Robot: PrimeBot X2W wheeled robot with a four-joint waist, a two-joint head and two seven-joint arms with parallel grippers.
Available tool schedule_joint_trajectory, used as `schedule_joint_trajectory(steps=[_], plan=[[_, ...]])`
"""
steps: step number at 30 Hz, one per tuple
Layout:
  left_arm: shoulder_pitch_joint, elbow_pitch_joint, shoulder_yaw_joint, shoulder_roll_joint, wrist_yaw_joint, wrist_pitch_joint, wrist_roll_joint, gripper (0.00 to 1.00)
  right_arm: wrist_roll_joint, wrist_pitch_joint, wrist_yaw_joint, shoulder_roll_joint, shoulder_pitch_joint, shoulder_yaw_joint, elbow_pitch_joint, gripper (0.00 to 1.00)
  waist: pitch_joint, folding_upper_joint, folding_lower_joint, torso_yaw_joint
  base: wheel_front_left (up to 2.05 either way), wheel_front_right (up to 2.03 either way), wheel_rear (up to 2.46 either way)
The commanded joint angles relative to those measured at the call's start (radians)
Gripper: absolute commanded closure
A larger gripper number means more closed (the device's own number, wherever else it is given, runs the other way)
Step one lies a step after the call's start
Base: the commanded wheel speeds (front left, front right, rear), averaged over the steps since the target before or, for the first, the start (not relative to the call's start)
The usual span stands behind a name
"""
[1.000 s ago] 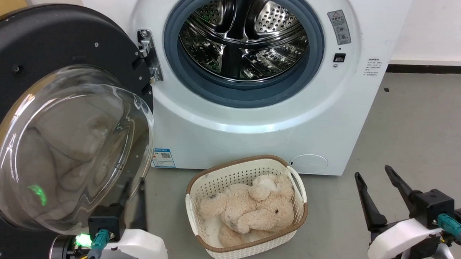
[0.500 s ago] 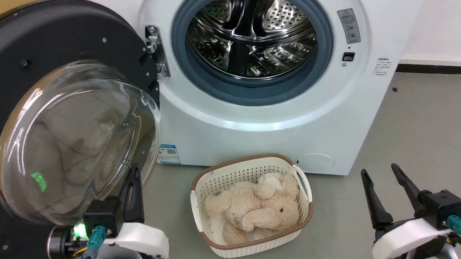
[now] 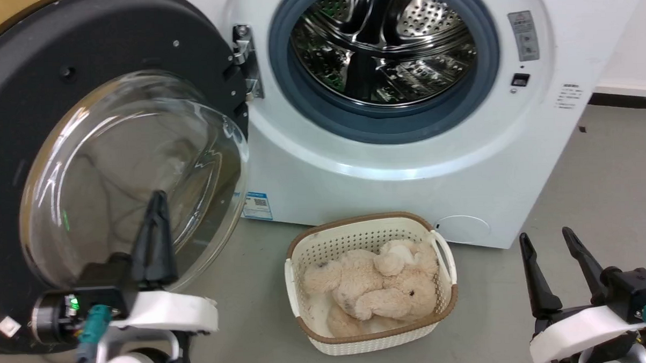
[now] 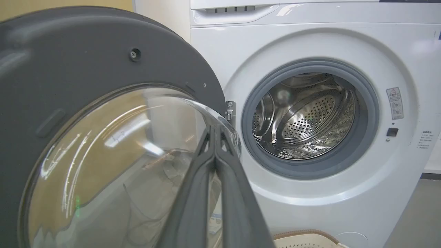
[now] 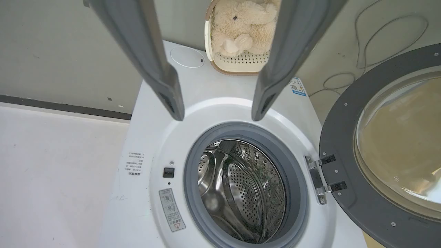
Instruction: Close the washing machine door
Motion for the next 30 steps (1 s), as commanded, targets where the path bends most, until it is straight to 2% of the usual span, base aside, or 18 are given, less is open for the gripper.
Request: schedule_joint_trajectory(steps=[1, 14, 22, 30], plan=[[-0.027, -0.023, 0.017, 0.003, -0.01, -0.012, -0.008, 1.0, 0.012, -0.012, 0.0, 0.002, -0.007, -0.006, 0.002, 0.0, 0.004, 0.0, 0.0, 0.014, 0.0, 0.0, 0.0], [-0.13, -0.061, 0.155, 0.041, -0.059, -0.037, -0.047, 1.0, 0.028, -0.037, 0.0, 0.002, -0.007, -0.035, 0.012, 0.0, 0.02, 0.0, 0.0, 0.076, 0.0, 0.0, 0.0], [-0.214, -0.02, 0.241, 0.087, -0.085, -0.054, -0.069, 1.0, 0.042, -0.054, 0.0, 0.002, -0.012, -0.05, 0.027, 0.0, 0.034, 0.0, 0.0, 0.123, 0.0, 0.0, 0.0], [-0.288, 0.053, 0.299, 0.157, -0.103, -0.071, -0.118, 1.0, 0.056, -0.071, 0.0, 0.003, -0.013, -0.062, 0.046, 0.0, 0.045, 0.0, 0.0, 0.168, 0.0, 0.0, 0.0]])
